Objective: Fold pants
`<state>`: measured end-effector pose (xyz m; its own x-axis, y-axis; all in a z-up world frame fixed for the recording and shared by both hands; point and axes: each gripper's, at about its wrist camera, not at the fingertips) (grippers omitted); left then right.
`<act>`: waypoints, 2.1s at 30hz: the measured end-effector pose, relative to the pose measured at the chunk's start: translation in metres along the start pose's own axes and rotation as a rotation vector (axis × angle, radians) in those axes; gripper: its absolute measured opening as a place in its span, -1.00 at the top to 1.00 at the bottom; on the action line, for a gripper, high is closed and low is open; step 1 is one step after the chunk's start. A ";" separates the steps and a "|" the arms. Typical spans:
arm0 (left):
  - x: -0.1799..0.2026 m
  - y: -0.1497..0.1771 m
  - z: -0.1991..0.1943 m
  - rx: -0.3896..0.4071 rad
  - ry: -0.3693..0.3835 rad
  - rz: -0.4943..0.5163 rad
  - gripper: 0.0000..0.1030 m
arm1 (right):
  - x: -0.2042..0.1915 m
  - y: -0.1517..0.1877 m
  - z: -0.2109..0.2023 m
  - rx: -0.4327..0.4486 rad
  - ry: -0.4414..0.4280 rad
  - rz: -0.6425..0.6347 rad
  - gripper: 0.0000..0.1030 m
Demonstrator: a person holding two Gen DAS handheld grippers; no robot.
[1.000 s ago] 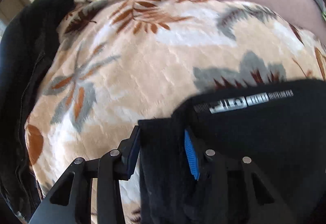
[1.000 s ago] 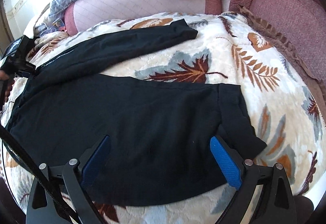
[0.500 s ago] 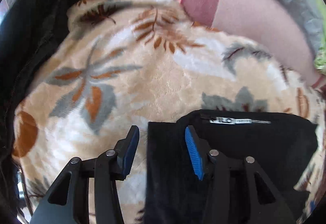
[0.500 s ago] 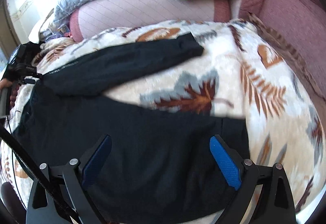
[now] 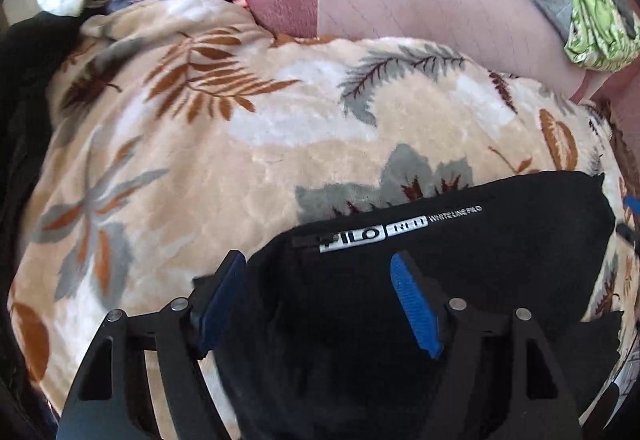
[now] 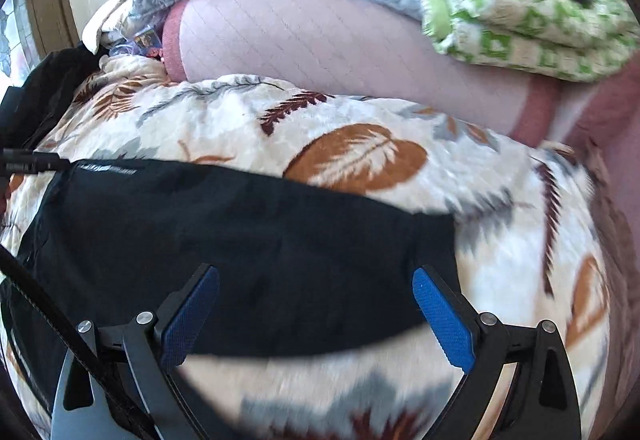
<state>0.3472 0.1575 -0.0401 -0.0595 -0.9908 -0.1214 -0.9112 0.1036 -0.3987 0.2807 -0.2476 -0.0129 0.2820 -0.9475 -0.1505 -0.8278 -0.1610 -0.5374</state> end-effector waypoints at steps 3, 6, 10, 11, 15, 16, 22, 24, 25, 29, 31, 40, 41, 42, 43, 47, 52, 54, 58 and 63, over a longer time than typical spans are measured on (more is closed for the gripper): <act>-0.001 -0.006 0.012 -0.007 0.012 0.005 -0.44 | 0.019 -0.021 0.022 -0.022 0.020 -0.015 -0.91; -0.002 -0.010 0.025 -0.030 0.059 0.003 -0.50 | 0.035 -0.037 0.041 -0.039 0.013 -0.013 -0.91; 0.001 -0.012 0.034 -0.035 0.104 0.030 -0.72 | 0.043 -0.051 0.066 -0.064 -0.023 0.020 -0.91; 0.003 -0.012 0.035 -0.032 0.118 0.042 -0.83 | 0.044 -0.052 0.072 -0.074 -0.035 0.027 -0.91; 0.019 -0.011 0.039 -0.031 0.083 0.142 -0.95 | 0.046 -0.051 0.091 -0.121 -0.052 0.018 -0.91; 0.025 -0.009 0.039 -0.028 0.057 0.177 -0.95 | 0.046 -0.049 0.095 -0.134 -0.053 0.011 -0.90; 0.022 -0.008 0.025 -0.010 0.093 0.166 0.31 | 0.031 -0.035 0.094 -0.121 -0.089 -0.033 0.22; 0.022 -0.006 0.018 -0.015 0.141 0.162 0.71 | 0.028 -0.035 0.090 -0.116 -0.113 -0.016 0.73; 0.025 -0.004 0.013 0.004 0.123 0.177 0.71 | 0.027 -0.035 0.089 -0.121 -0.126 -0.008 0.76; 0.032 0.000 -0.003 0.048 0.097 0.173 0.72 | 0.022 -0.037 0.081 -0.114 -0.126 -0.002 0.79; 0.031 0.003 -0.017 0.077 0.098 0.156 0.73 | 0.020 -0.038 0.069 -0.094 -0.132 0.013 0.80; 0.023 0.045 -0.106 0.214 0.113 0.093 0.72 | 0.004 -0.013 -0.017 0.005 -0.119 0.036 0.80; 0.023 0.052 -0.115 0.228 0.114 0.093 0.72 | 0.000 -0.004 -0.028 0.019 -0.124 0.046 0.80; 0.024 0.062 -0.124 0.244 0.109 0.096 0.72 | -0.003 0.003 -0.037 0.029 -0.127 0.055 0.80; 0.025 0.074 -0.133 0.262 0.094 0.099 0.72 | -0.007 0.014 -0.048 0.040 -0.127 0.065 0.82; 0.026 0.129 -0.158 0.327 0.050 0.090 0.71 | -0.022 0.066 -0.087 0.076 -0.121 0.111 0.91; 0.025 0.206 -0.166 0.330 0.015 0.050 0.61 | -0.035 0.135 -0.120 0.095 -0.150 0.218 0.91; 0.026 0.227 -0.160 0.296 0.004 0.031 0.51 | -0.042 0.166 -0.131 0.096 -0.168 0.269 0.91; 0.022 0.265 -0.139 0.182 -0.004 -0.007 0.38 | -0.053 0.217 -0.131 0.036 -0.164 0.337 0.88; 0.006 0.292 -0.145 0.142 0.043 -0.111 0.17 | -0.049 0.257 -0.132 -0.012 -0.135 0.447 0.30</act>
<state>0.0220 0.1687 -0.0250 0.0183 -0.9993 -0.0320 -0.8465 0.0015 -0.5324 -0.0096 -0.2794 -0.0335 -0.0442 -0.8805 -0.4720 -0.8879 0.2512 -0.3854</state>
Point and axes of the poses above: each gripper's, at about its wrist camera, not at the fingertips, and z roughly the way its jaws point, x to its right, y to its underside, and after that the axes turned 12 degrees about -y, right-handed
